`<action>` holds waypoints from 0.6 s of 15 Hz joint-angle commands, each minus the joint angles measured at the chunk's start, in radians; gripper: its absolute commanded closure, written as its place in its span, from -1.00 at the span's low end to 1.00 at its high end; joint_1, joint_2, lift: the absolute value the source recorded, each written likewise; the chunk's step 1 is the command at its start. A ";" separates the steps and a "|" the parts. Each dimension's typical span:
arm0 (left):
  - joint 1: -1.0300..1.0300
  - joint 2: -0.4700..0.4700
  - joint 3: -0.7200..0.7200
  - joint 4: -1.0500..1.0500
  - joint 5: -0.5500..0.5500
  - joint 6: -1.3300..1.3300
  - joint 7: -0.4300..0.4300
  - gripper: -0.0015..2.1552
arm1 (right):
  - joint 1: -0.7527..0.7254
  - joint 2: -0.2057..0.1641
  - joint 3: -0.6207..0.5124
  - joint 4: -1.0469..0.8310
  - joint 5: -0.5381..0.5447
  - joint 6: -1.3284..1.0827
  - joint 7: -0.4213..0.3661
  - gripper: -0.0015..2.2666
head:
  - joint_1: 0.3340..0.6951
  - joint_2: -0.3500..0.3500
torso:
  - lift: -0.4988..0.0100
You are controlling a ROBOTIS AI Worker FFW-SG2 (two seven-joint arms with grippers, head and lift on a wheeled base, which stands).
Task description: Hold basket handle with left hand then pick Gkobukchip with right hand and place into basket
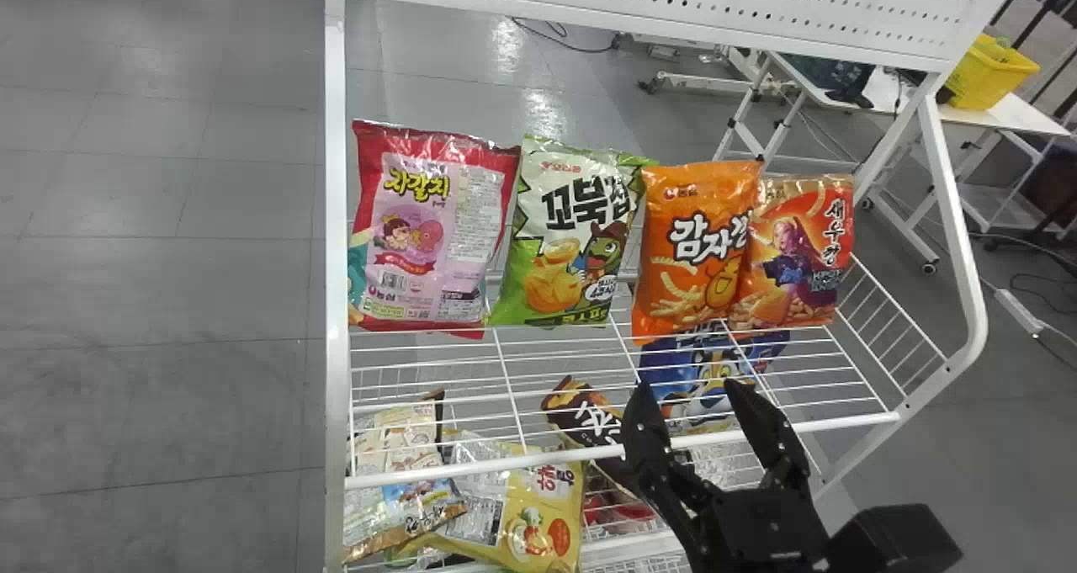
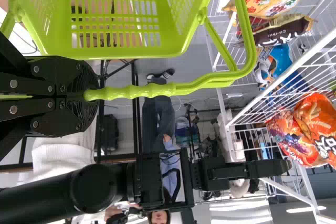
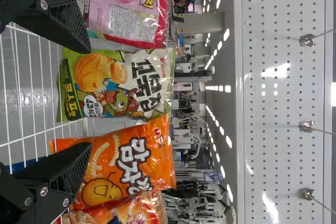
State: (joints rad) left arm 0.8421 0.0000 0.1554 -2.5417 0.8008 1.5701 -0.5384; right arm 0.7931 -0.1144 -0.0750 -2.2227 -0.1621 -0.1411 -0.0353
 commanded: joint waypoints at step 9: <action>-0.051 -0.003 -0.013 0.054 -0.012 0.001 0.009 0.97 | -0.385 0.042 0.012 0.207 0.015 0.260 0.000 -0.81 | 1.00 -1.00 | 0.83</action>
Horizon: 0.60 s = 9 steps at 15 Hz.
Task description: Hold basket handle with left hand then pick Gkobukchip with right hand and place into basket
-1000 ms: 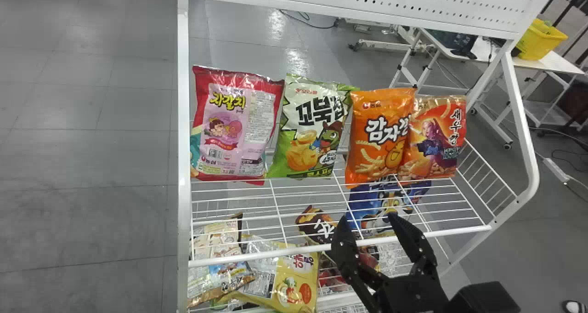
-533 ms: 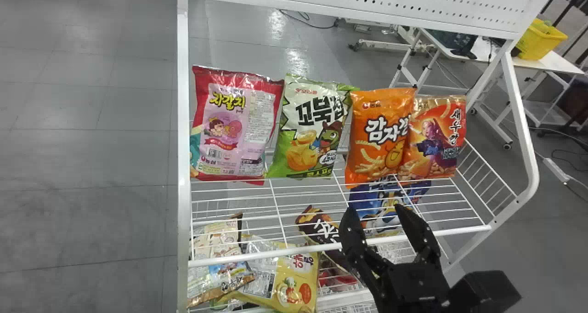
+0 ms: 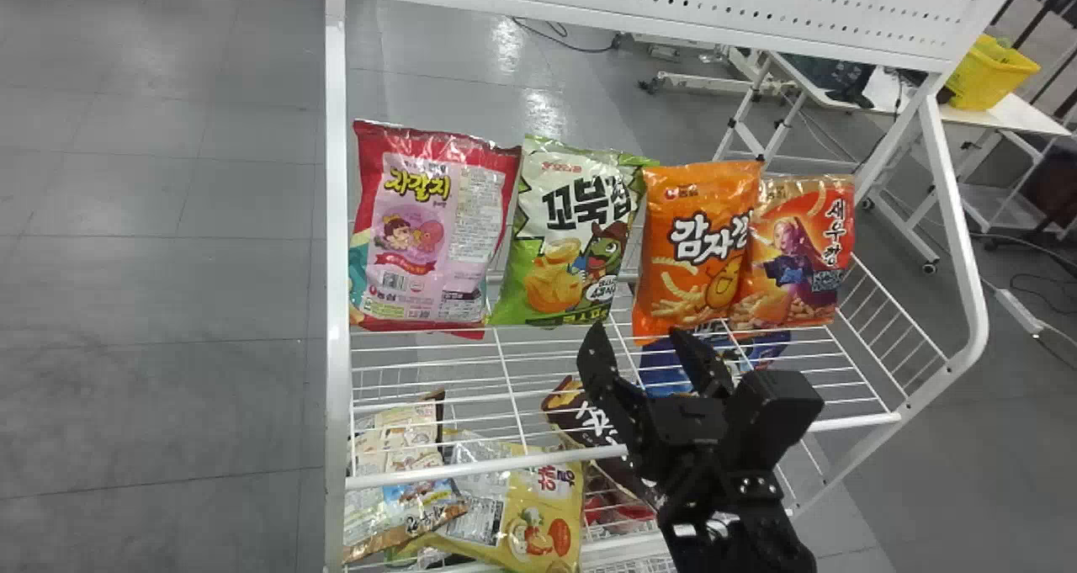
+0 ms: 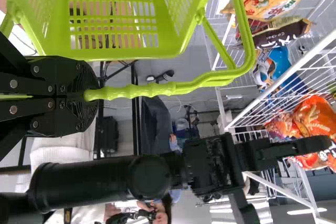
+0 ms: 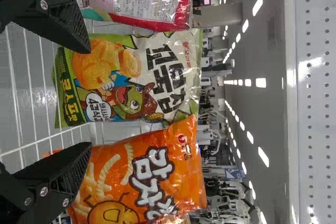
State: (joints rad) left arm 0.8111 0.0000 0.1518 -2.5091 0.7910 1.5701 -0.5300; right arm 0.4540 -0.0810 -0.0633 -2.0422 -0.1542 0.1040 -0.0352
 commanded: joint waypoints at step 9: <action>-0.078 -0.003 -0.028 0.107 -0.029 0.001 0.036 0.96 | -0.330 0.017 0.017 0.303 0.048 -0.013 0.000 -0.81 | 1.00 -1.00 | 0.83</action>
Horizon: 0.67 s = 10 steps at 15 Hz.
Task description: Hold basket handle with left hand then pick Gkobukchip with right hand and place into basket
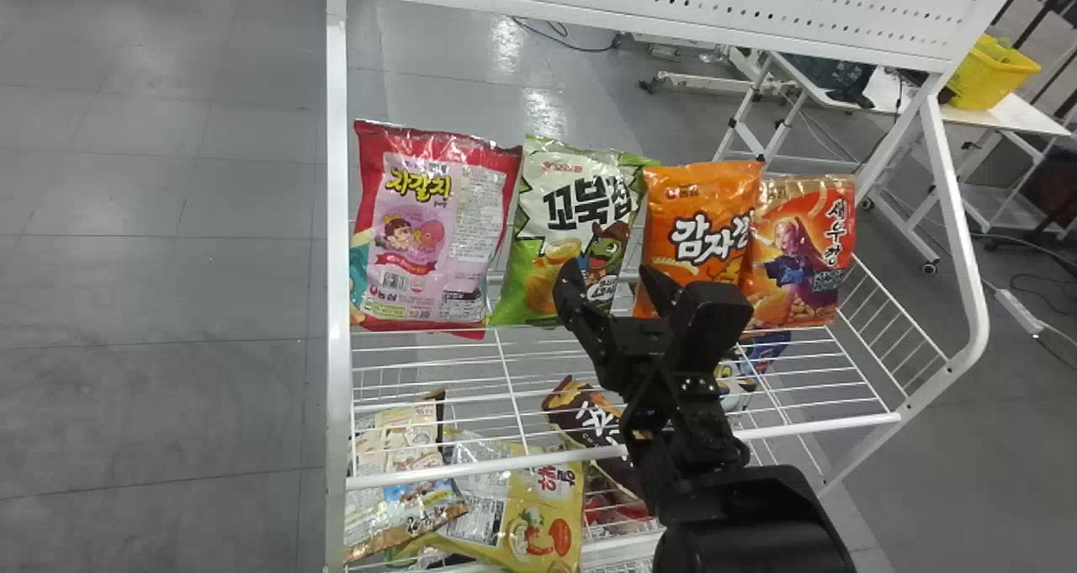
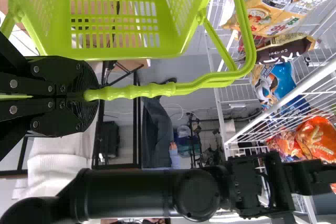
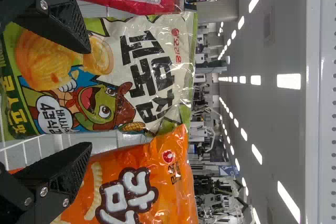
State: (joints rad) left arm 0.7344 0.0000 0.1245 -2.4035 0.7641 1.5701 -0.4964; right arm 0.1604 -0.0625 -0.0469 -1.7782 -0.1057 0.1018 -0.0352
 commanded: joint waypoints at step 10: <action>-0.032 -0.003 -0.011 0.038 -0.016 0.001 0.019 0.96 | -0.142 -0.010 0.018 0.141 -0.009 0.063 0.031 -0.58 | 1.00 -1.00 | 0.83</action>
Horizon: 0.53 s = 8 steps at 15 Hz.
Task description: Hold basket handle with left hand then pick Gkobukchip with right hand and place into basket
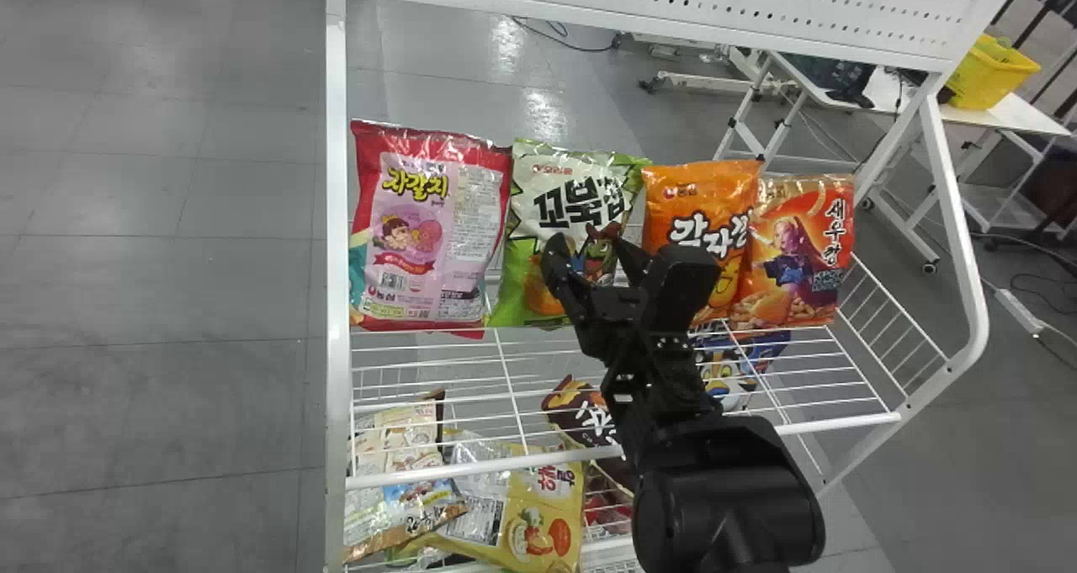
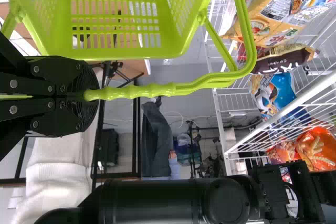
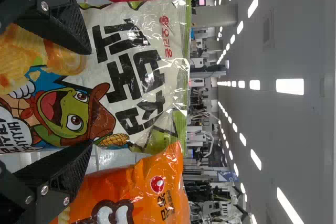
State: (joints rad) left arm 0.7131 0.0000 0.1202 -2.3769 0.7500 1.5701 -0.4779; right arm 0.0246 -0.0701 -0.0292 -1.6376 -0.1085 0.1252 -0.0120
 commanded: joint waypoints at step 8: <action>-0.015 -0.003 -0.025 0.034 -0.017 0.001 -0.001 0.97 | 0.018 -0.039 0.020 -0.133 -0.042 0.242 0.004 0.46 | 1.00 -1.00 | 0.83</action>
State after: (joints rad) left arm 0.6964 0.0000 0.0961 -2.3377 0.7332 1.5701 -0.4792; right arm 0.0318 -0.1082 -0.0088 -1.7520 -0.1437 0.3815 -0.0077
